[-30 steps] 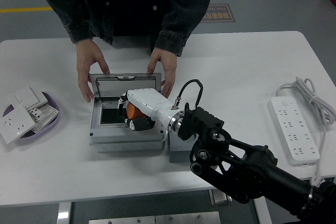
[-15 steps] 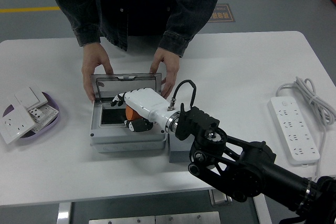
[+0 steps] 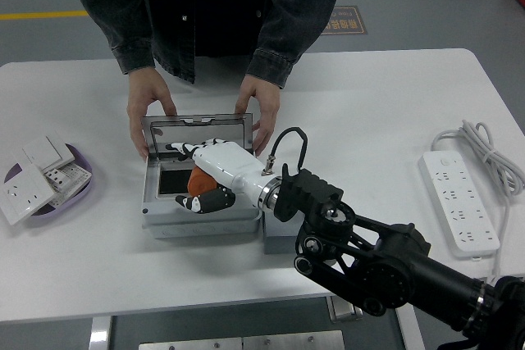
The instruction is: Pick up the cylinder from the cube,place it in the box,flap close box
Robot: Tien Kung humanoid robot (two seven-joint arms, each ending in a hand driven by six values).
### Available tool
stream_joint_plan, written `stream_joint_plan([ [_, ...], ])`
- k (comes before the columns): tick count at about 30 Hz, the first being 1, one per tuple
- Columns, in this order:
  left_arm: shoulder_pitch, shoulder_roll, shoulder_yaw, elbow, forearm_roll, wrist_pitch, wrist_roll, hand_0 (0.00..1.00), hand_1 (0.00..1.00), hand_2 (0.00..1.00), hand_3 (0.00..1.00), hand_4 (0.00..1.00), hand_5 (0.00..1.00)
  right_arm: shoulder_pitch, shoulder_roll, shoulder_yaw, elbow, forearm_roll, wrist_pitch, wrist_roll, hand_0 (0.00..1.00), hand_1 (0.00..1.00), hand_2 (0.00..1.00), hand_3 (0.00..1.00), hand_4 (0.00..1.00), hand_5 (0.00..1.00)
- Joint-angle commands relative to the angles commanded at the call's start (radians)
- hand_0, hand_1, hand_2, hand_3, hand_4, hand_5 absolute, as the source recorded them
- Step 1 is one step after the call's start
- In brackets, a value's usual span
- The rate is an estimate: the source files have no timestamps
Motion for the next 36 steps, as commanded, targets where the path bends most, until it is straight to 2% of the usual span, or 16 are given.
stream_joint_plan([
  [3,0.000,-0.001,0.007,0.000,-0.006,0.000,-0.003,0.638,0.670,0.660,0.704,0.753,0.327,-0.005,-0.003,-0.009,0.027,0.095,-0.020,0.052,0.942,0.817,0.828,0.991,0.754,0.384],
  [8,0.002,-0.002,0.008,0.000,-0.008,0.000,-0.004,0.637,0.671,0.660,0.703,0.753,0.326,-0.004,-0.040,0.021,0.108,0.251,-0.039,0.107,0.936,0.813,0.825,0.982,0.771,0.403],
  [9,0.003,-0.002,0.007,0.000,-0.007,0.000,-0.004,0.637,0.671,0.660,0.703,0.753,0.326,-0.002,-0.047,0.029,0.122,0.275,-0.041,0.112,0.936,0.813,0.825,0.982,0.771,0.403],
  [10,0.003,-0.002,0.007,0.000,-0.007,0.000,-0.004,0.638,0.671,0.660,0.703,0.753,0.326,0.000,-0.053,0.036,0.133,0.299,-0.042,0.116,0.902,0.788,0.798,0.937,0.763,0.392],
  [14,0.002,-0.001,0.004,0.000,-0.004,0.000,-0.003,0.638,0.671,0.660,0.703,0.753,0.326,0.032,-0.079,0.068,0.152,0.391,-0.044,0.125,0.902,0.788,0.798,0.937,0.763,0.392],
  [16,0.001,-0.001,0.006,0.000,-0.005,0.000,-0.004,0.638,0.670,0.660,0.703,0.753,0.325,0.058,-0.088,0.074,0.134,0.419,-0.043,0.122,0.885,0.770,0.780,0.900,0.753,0.386],
  [25,-0.004,0.006,0.000,0.000,0.005,0.000,-0.001,0.637,0.670,0.660,0.702,0.752,0.324,0.194,-0.108,0.045,-0.026,0.498,-0.030,0.110,0.883,0.767,0.773,0.889,0.752,0.401],
  [30,-0.005,0.006,-0.001,0.000,0.008,0.000,0.000,0.638,0.670,0.659,0.702,0.752,0.325,0.236,-0.103,0.022,-0.104,0.518,-0.025,0.109,0.872,0.759,0.772,0.887,0.748,0.395],
  [36,-0.007,0.006,-0.002,0.000,0.009,-0.001,0.000,0.637,0.670,0.659,0.702,0.752,0.324,0.259,-0.102,-0.009,-0.164,0.536,-0.024,0.110,0.872,0.762,0.770,0.883,0.742,0.391],
])
